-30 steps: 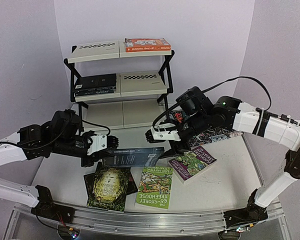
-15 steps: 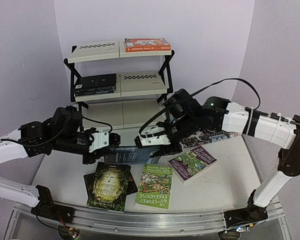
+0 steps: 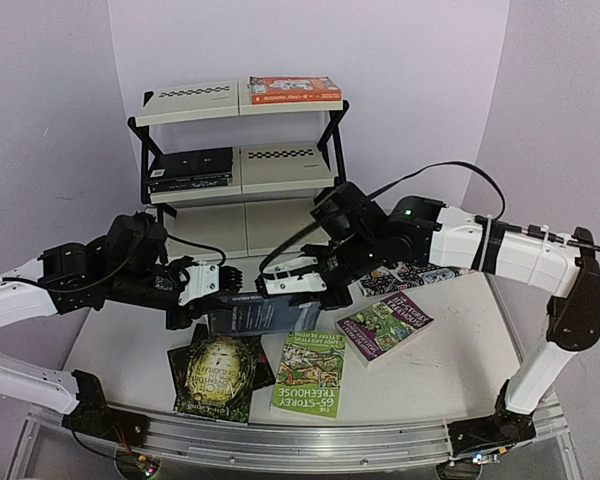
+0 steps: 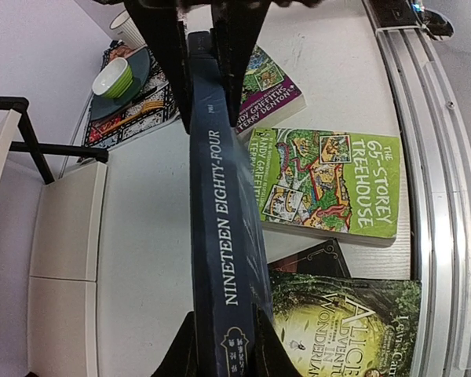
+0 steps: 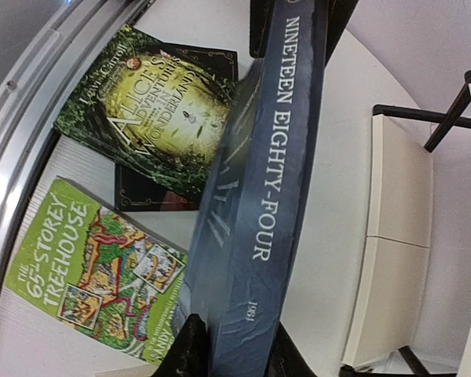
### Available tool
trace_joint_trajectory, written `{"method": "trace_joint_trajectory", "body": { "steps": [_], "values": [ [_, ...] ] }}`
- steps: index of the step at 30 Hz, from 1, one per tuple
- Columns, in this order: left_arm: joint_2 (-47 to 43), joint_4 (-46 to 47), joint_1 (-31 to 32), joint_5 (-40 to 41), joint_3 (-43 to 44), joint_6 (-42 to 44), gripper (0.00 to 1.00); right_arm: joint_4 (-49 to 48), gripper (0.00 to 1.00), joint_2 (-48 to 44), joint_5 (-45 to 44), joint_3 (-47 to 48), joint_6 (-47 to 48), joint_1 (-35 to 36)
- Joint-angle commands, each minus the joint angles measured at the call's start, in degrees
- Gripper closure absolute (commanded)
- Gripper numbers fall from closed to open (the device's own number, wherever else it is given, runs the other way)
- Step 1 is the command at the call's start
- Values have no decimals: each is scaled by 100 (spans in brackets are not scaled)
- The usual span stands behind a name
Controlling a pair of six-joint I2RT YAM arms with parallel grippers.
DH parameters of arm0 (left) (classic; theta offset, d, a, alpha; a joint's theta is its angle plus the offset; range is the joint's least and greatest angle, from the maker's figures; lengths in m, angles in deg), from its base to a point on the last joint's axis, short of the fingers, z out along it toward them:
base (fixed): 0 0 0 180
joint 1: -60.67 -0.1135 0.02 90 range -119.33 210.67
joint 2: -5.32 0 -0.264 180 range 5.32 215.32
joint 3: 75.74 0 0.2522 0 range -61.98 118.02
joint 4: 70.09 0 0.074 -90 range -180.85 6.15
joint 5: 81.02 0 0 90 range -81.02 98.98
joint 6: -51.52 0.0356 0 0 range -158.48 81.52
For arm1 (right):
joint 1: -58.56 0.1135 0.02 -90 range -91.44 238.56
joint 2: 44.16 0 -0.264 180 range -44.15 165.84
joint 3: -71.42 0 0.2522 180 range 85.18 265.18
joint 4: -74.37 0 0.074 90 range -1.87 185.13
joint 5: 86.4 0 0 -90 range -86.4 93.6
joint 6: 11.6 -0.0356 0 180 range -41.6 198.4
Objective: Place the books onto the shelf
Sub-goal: Pass from the left arm to the right, then pass from the right arm to the left
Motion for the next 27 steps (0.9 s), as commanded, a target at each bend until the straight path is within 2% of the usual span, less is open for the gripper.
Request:
{"method": "trace_joint_trajectory", "body": {
  "steps": [1, 3, 4, 7, 9, 10, 13, 16, 17, 21, 24, 27],
  "values": [
    [-179, 845, -8, -93, 476, 43, 92, 144, 97, 64, -384, 243, 157, 86],
    [-221, 853, -8, 23, 382, 34, 61, 144, 100, 19, -639, 213, 207, 87],
    [-252, 866, -8, 129, 328, 14, 50, 144, 100, -15, -744, 152, 270, 86],
    [-442, 984, -8, 523, 141, -166, 28, 119, 100, -150, -1124, -51, 536, 82],
    [-641, 1160, -4, 759, -15, -369, 6, 102, 100, -192, -1473, -101, 679, 66],
    [-745, 1271, -8, 972, -86, -530, 1, 89, 100, -202, -1647, -111, 765, 52],
    [-1004, 1627, -15, 1863, -198, -1342, 0, -54, 100, -188, -2087, -82, 974, -47],
    [-1051, 1664, -40, 3411, -76, -2472, 0, -381, 100, -161, -2503, -42, 1259, -159],
    [-1066, 1543, -80, 3636, -20, -2708, 0, -505, 100, -161, -2625, -21, 1361, -205],
    [-1064, 760, -575, 3913, 368, -3897, 0, -1038, 100, -222, -2790, 149, 1618, -459],
    [-1031, 209, -1248, 3426, 603, -4668, 0, -1276, 100, -244, -2804, 371, 1747, -620],
    [-983, 32, -1463, 3105, 728, -4965, 0, -1350, 100, -204, -2774, 660, 1827, -728]
  ]
}}
